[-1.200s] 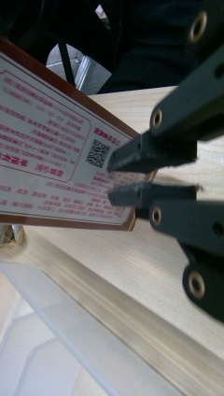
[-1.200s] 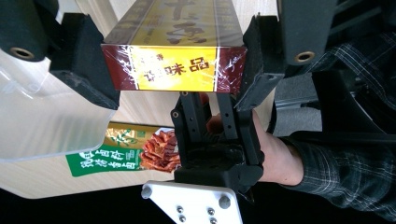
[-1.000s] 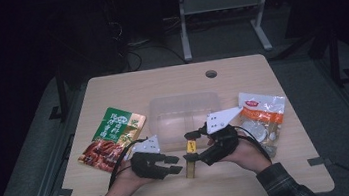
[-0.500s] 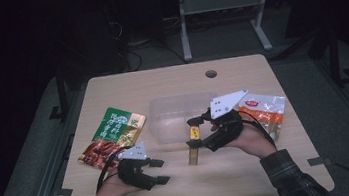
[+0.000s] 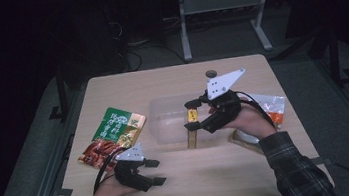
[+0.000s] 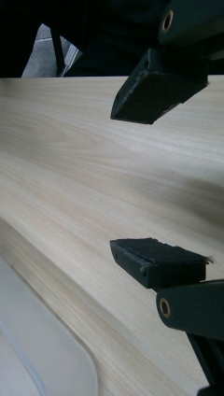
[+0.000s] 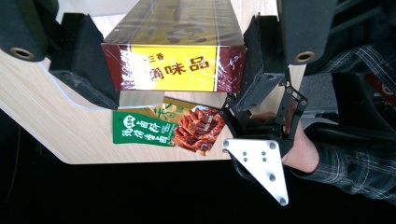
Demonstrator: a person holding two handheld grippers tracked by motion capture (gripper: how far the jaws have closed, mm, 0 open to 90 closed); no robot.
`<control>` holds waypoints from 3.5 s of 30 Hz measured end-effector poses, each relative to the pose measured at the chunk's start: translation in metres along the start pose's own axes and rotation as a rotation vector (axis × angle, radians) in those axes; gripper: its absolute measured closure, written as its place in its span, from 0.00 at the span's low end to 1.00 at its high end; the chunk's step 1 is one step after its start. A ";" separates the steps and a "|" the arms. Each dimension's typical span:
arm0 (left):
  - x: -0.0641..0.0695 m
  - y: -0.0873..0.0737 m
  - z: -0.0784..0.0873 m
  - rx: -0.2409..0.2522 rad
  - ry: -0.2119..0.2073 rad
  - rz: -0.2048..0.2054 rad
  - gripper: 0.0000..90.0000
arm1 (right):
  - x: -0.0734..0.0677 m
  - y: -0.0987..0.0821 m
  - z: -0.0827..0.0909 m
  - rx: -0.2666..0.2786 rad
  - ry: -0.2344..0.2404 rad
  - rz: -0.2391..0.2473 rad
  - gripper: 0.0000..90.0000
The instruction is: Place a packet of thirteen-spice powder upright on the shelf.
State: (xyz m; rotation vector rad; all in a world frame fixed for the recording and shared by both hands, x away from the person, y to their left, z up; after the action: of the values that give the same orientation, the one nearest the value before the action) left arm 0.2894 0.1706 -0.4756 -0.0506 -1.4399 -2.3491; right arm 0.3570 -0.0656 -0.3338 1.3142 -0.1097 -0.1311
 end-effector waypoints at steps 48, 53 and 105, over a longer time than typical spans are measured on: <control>0.007 -0.021 0.018 0.004 0.064 0.061 0.32 | 0.078 -0.024 -0.019 0.002 0.031 0.041 0.35; 0.006 -0.020 0.017 -0.002 0.059 0.056 0.32 | 0.078 -0.024 -0.016 -0.006 0.029 0.042 0.35; 0.004 -0.020 0.009 -0.029 0.028 0.043 0.31 | 0.081 -0.071 -0.045 -0.209 -0.034 -0.024 0.22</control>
State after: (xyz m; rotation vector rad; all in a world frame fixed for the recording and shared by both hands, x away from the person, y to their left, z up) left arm 0.2780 0.1852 -0.4872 -0.0560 -1.3785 -2.3273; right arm 0.4418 -0.0533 -0.4133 1.1054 -0.1059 -0.1803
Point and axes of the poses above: each handheld gripper's, and its own axes: z roughly backward along the jaws, y roughly out of its top, x roughly to its right, the point moved 5 cm from there along -z, roughly forward along the jaws, and after that the axes turned 12 degrees about x, right-handed, at the moved point
